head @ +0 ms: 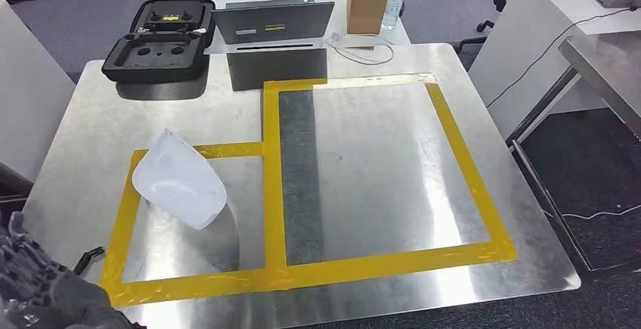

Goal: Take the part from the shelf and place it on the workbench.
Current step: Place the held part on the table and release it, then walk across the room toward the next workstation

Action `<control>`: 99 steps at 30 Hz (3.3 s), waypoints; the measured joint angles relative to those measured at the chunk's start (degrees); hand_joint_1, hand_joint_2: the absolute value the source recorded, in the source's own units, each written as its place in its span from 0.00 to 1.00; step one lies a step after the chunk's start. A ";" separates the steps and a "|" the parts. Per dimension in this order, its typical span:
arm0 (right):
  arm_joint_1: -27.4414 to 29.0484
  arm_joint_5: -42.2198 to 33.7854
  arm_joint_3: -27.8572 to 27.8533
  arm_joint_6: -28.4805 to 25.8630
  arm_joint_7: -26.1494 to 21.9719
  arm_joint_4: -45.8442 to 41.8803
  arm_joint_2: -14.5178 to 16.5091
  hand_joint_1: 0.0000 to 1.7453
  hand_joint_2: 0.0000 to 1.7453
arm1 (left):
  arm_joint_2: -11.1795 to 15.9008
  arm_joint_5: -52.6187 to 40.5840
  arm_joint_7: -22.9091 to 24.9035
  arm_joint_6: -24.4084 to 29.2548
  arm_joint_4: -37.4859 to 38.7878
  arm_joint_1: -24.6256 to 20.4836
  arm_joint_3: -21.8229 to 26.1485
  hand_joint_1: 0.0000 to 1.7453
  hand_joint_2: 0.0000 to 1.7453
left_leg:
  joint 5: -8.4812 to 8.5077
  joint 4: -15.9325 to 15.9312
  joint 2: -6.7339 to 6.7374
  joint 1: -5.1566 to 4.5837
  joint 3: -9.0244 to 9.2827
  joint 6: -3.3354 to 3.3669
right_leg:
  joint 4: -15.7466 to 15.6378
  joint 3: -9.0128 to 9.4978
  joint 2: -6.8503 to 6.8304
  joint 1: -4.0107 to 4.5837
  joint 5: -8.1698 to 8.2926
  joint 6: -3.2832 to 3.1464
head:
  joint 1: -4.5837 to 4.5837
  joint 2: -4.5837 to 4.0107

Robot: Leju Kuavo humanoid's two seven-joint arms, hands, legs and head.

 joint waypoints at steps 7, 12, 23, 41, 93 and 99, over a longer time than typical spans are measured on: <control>-0.02 0.01 0.00 -0.03 0.10 0.00 -0.02 0.00 0.00 | -1.23 -0.23 0.00 -0.02 -0.23 0.22 0.76 0.00 0.00 | 0.31 -0.29 0.50 0.26 0.63 0.40 | 14.80 -6.34 -1.21 -0.33 -5.43 0.67 | 0.84 -0.01; -0.49 0.01 0.02 -0.35 0.36 -0.04 -0.32 0.00 0.00 | -1.95 -3.00 0.00 -0.02 -0.63 0.26 1.50 0.00 0.00 | 0.05 -0.24 0.60 0.09 0.59 -0.58 | -0.13 0.69 -1.25 0.32 0.71 -1.20 | 0.62 0.00; -0.61 0.01 0.02 -1.11 0.87 -0.15 -0.94 0.00 0.00 | -2.51 -6.21 0.00 -0.02 -1.66 0.69 3.80 0.00 0.00 | -6.52 10.58 0.31 1.84 -1.93 -4.12 | -1.59 -1.78 -1.70 -0.78 3.35 -1.66 | -1.71 0.00; -0.91 0.01 0.03 -0.96 0.83 -0.19 -1.24 0.00 0.00 | -3.04 -5.40 0.00 -0.09 -1.63 1.13 6.17 0.00 0.00 | 4.09 -0.55 -0.02 -0.35 -3.27 -0.50 | 0.82 5.11 -1.36 0.26 -2.89 -1.82 | -0.03 0.00; 1.90 0.00 -0.17 -1.23 1.04 -0.22 -0.91 0.00 0.00 | -3.69 -0.86 0.00 -0.10 1.48 2.05 11.17 0.00 0.00 | 0.27 -3.62 0.13 1.12 4.41 -1.75 | 0.05 -3.05 -1.81 0.07 2.46 -0.23 | -1.89 -0.01; 2.24 0.01 -0.60 -1.62 1.58 -0.22 -0.96 0.00 0.00 | -3.90 -2.80 0.00 -0.11 2.38 2.05 11.55 0.00 0.00 | 3.26 -2.79 -0.02 1.33 0.09 -1.65 | 13.50 -3.31 -1.68 -1.00 -4.98 1.22 | -0.23 0.00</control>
